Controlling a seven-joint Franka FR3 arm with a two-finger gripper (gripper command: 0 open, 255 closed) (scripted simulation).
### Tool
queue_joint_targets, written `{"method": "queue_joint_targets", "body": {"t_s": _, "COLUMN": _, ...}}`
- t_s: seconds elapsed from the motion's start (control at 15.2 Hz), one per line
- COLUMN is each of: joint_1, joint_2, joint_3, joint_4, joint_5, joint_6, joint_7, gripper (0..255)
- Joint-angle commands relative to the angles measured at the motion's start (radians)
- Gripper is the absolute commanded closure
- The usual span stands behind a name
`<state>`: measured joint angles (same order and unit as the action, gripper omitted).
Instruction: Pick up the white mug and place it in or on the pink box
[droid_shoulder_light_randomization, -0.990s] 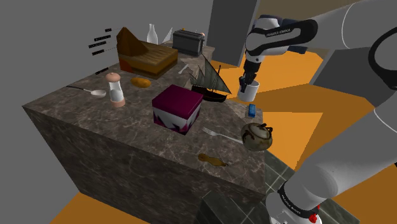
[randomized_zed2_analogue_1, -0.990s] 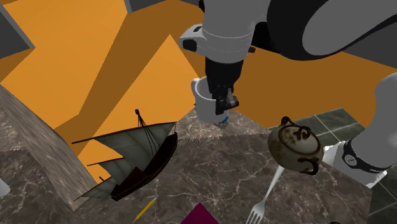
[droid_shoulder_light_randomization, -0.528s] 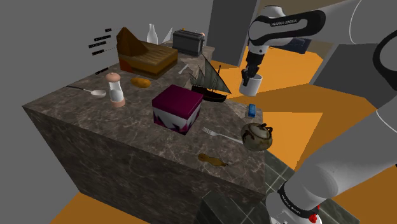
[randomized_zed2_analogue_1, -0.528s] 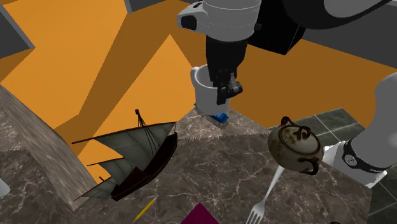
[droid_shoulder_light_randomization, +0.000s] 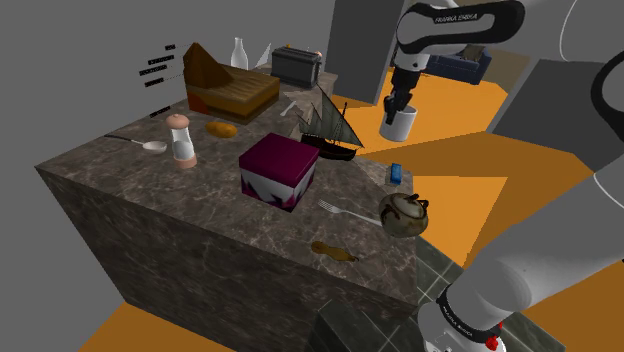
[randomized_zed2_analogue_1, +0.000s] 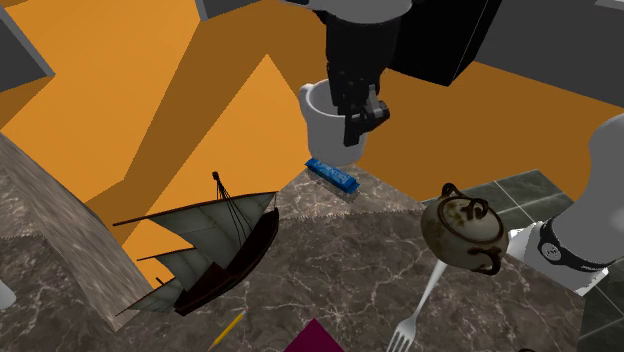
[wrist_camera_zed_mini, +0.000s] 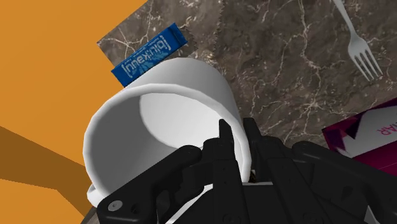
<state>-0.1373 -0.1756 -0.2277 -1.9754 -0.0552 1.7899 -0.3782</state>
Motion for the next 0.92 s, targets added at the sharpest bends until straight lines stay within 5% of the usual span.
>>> {"method": "queue_joint_targets", "body": {"t_s": 0.0, "joint_1": 0.000, "joint_2": 0.002, "joint_3": 0.000, "joint_4": 0.031, "joint_5": 0.001, "joint_6": -0.030, "joint_7": -0.001, "gripper": 255}}
{"method": "queue_joint_targets", "body": {"t_s": 0.86, "joint_1": 0.103, "joint_2": 0.077, "joint_3": 0.133, "joint_4": 0.169, "joint_5": 0.035, "joint_6": -0.098, "joint_7": 0.224, "gripper": 255}}
